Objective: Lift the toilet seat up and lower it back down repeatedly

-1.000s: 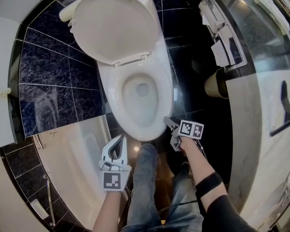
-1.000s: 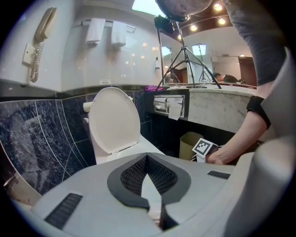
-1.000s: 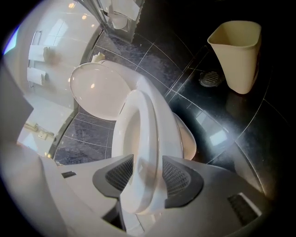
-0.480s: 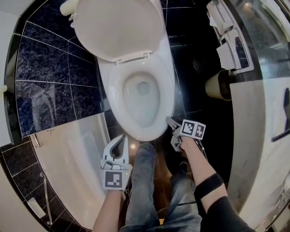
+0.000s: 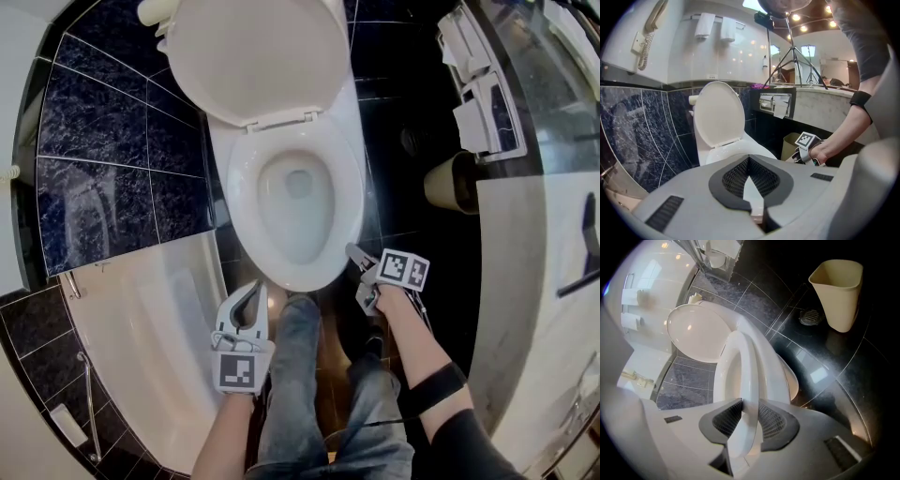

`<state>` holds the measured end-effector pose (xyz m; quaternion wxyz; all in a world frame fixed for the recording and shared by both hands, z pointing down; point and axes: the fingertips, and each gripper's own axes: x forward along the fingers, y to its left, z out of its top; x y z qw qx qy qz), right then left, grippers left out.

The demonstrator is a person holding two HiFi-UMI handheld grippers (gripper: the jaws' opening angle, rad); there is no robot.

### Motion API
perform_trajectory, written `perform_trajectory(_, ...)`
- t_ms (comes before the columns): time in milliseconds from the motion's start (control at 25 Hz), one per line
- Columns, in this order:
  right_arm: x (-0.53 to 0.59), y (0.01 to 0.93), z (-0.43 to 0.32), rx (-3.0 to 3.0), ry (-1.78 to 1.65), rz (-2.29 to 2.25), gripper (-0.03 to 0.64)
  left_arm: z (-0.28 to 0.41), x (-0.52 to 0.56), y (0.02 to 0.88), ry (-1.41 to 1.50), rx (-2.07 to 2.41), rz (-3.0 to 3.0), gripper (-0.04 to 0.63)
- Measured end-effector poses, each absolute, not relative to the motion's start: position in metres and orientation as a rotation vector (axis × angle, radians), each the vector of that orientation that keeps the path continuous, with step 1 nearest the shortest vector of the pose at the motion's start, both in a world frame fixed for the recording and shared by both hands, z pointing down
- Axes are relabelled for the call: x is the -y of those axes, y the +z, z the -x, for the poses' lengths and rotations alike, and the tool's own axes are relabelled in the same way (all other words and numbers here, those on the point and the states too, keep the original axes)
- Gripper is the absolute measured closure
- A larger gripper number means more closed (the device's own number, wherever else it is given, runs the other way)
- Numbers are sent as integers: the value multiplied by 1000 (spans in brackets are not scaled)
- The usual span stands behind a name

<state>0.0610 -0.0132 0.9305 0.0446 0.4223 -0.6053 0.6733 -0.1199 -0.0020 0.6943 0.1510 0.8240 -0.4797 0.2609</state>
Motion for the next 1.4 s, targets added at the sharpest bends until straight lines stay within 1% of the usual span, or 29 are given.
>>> perform_trajectory(280,18,884,-61,1868,2074,-1262,497,120,-22,702,769,1357,-2326,604)
perform_trajectory(480,30,839,-62,1880,2098,-1245,497,125,-60,728,860,1295,-2291,604)
perform_trajectory(680,48,793,-61,1901,2104,-1229,488,128,-78,755,880,1263,-2147,606)
perform_trajectory(840,58,773,-61,1899,2102,-1220,479,114,-65,766,883,1222,-2122,605)
perform_trajectory(1000,59,772,-61,1873,2115,-1223,479,101,-31,755,840,1238,-2138,606)
perform_trajectory(1400,72,749,-60,1898,2162,-1235,472,102,-1,726,748,1301,-2107,606)
